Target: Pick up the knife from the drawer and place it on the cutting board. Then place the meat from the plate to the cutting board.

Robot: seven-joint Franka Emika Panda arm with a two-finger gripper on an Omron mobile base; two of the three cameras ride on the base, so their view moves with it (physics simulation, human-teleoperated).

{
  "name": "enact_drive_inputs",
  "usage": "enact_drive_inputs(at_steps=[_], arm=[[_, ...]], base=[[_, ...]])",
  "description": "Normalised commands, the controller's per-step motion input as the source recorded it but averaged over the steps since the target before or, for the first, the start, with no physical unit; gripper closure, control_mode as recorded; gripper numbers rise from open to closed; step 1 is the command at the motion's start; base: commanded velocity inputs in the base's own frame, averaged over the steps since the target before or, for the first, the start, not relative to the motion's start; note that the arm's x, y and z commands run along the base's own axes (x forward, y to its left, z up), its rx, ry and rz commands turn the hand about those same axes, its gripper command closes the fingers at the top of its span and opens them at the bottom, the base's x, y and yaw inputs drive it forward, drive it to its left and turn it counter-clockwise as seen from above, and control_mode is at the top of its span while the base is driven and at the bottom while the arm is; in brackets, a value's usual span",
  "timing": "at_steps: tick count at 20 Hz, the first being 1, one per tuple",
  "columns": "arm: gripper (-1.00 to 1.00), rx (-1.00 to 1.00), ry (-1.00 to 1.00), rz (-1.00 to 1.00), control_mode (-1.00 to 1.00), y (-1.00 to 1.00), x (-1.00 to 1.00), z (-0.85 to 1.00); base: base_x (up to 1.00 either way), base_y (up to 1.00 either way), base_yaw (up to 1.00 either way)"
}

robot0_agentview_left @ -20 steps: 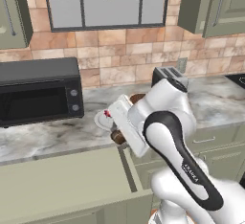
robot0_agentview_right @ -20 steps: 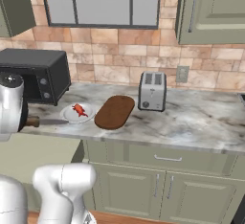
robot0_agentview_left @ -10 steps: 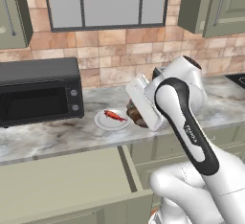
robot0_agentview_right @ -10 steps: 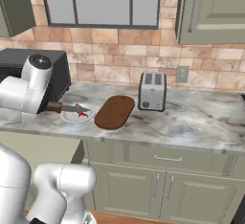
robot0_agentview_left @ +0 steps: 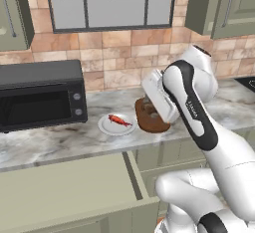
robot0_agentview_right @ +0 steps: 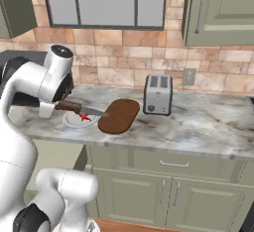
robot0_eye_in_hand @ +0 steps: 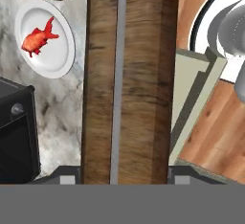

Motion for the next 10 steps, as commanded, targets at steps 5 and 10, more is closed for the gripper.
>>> enact_drive_inputs(at_steps=[5,10], arm=[[1.00,-0.01,0.16,-0.13,-1.00,-0.34,0.41,0.00],[1.00,-0.01,0.14,-0.12,-1.00,-0.39,0.42,0.00]], base=[[0.00,0.00,0.00],[0.00,0.00,0.00]])
